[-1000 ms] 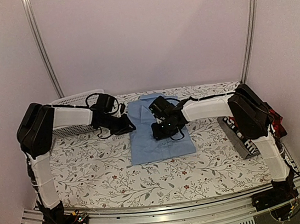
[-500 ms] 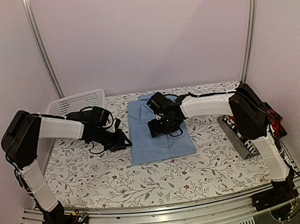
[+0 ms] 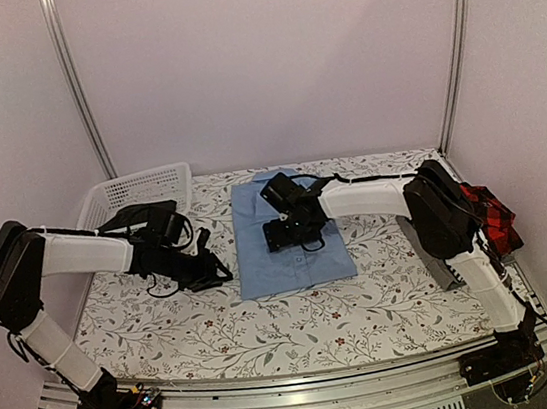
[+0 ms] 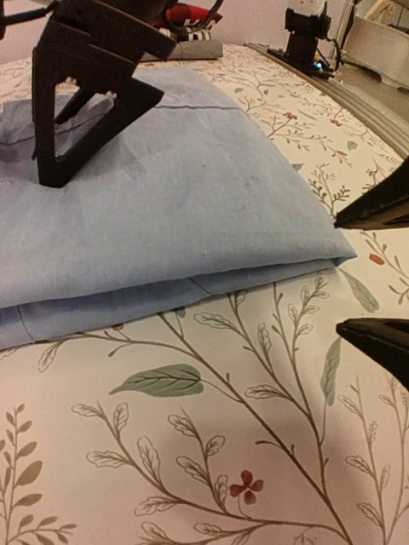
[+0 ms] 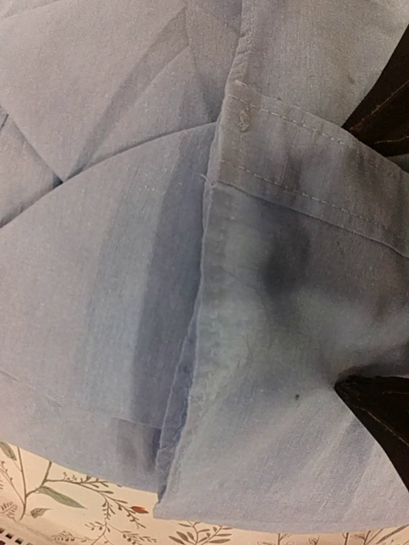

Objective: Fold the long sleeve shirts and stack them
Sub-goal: Smooth out the 2/3-rectangle-folded shirt at the center of the board, then pick up the 2/3-rectangle-folded shirt from the center of the board.

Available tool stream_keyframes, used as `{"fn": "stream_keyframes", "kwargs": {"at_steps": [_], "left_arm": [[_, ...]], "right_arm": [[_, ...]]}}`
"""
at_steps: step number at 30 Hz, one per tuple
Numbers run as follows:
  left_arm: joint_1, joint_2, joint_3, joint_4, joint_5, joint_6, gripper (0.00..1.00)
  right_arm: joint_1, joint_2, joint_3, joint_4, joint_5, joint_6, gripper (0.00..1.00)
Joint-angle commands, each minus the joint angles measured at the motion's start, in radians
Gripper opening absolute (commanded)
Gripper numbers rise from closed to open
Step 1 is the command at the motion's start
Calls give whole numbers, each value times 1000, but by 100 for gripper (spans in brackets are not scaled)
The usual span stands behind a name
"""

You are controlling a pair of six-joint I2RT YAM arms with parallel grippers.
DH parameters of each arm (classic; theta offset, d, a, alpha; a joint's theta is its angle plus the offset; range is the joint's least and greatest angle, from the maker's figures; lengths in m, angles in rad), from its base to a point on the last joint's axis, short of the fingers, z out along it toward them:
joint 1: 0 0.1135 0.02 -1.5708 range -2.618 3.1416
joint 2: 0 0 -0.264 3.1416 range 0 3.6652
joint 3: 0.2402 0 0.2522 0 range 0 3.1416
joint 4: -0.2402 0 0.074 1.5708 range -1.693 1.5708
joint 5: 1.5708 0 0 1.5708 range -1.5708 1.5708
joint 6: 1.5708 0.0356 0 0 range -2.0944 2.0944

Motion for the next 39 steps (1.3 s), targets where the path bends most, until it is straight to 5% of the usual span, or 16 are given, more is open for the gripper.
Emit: {"fn": "stream_keyframes", "kwargs": {"at_steps": [1, 14, 27, 39], "left_arm": [[-7, -64, -34, -29, -5, 14, 35], [-21, -116, -68, -39, 14, 11, 36], [-112, -90, -75, -25, 67, -52, 36], [-140, -23, -63, -5, 42, -79, 35]], "right_arm": [[23, 26, -53, -46, -14, 88, 90], [-1, -404, -319, 35, 71, 39, 98], [-15, -826, -992, 219, -72, 62, 57], [-39, -815, -1095, 348, -141, 125, 41]]}}
